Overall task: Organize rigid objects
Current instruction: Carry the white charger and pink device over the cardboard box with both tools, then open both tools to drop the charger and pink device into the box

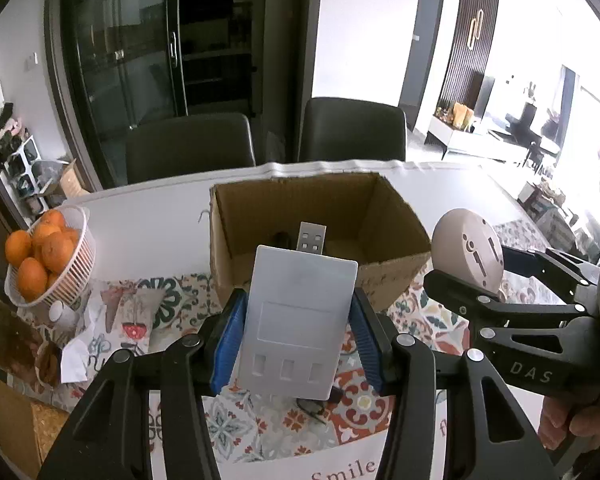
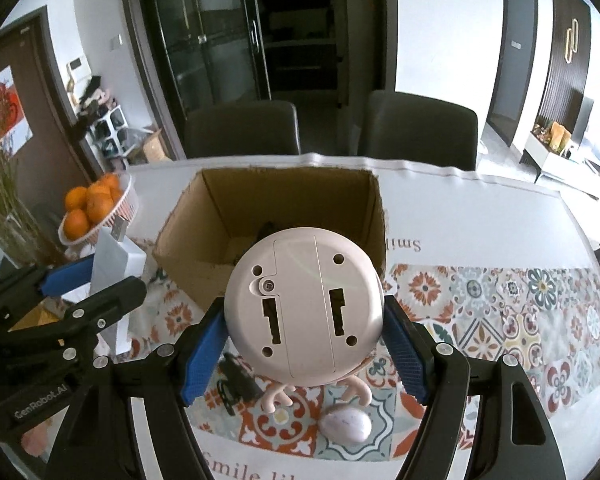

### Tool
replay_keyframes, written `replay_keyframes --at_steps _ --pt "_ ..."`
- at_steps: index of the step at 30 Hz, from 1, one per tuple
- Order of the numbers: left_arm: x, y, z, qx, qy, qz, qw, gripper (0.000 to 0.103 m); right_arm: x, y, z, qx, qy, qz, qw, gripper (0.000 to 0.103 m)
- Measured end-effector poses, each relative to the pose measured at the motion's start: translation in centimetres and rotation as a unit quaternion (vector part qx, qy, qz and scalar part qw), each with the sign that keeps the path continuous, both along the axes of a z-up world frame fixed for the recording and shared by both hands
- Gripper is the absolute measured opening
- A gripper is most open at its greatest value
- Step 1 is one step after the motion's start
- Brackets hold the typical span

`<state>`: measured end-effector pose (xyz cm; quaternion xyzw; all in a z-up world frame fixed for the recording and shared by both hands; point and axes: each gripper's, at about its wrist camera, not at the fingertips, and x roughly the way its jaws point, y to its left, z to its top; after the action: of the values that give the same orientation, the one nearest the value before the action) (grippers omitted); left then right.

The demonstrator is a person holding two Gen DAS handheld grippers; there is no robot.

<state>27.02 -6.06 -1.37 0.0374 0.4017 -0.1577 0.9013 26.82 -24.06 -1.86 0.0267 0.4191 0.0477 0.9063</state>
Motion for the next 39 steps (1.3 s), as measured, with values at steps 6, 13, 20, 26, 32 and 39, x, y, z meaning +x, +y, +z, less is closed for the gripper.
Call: replay_keyframes --at_steps 6,13,20,26,32,39 --pt "0.9 -0.4 1.3 -0.008 -0.013 0.004 0.9999 0.05 0.5 -0.3 1.5 -0.001 -0.021 -0.007 1.0 0.075" --pt "2.3 -0.8 2.7 -0.015 -0.024 0.008 0.9996 0.05 1.4 -0.6 3.1 0.002 -0.039 -0.011 0.999 0.075" --pt "3.7 -1.4 4.0 -0.016 -0.033 0.012 0.9993 0.05 2.9 -1.0 4.1 0.01 -0.051 -0.01 0.999 0.075" --pt "5.3 -1.9 4.3 -0.009 -0.033 0.017 0.9993 0.05 4.4 -1.1 4.6 0.005 -0.053 -0.006 0.999 0.075" --pt "6.8 -2.3 3.9 -0.001 -0.027 0.022 0.9994 0.05 6.0 -1.1 4.1 -0.002 -0.043 0.001 0.999 0.075" --pt "9.4 -2.8 2.5 0.012 -0.007 0.024 0.9996 0.05 8.7 -1.5 2.9 -0.003 -0.017 0.009 1.0 0.075"
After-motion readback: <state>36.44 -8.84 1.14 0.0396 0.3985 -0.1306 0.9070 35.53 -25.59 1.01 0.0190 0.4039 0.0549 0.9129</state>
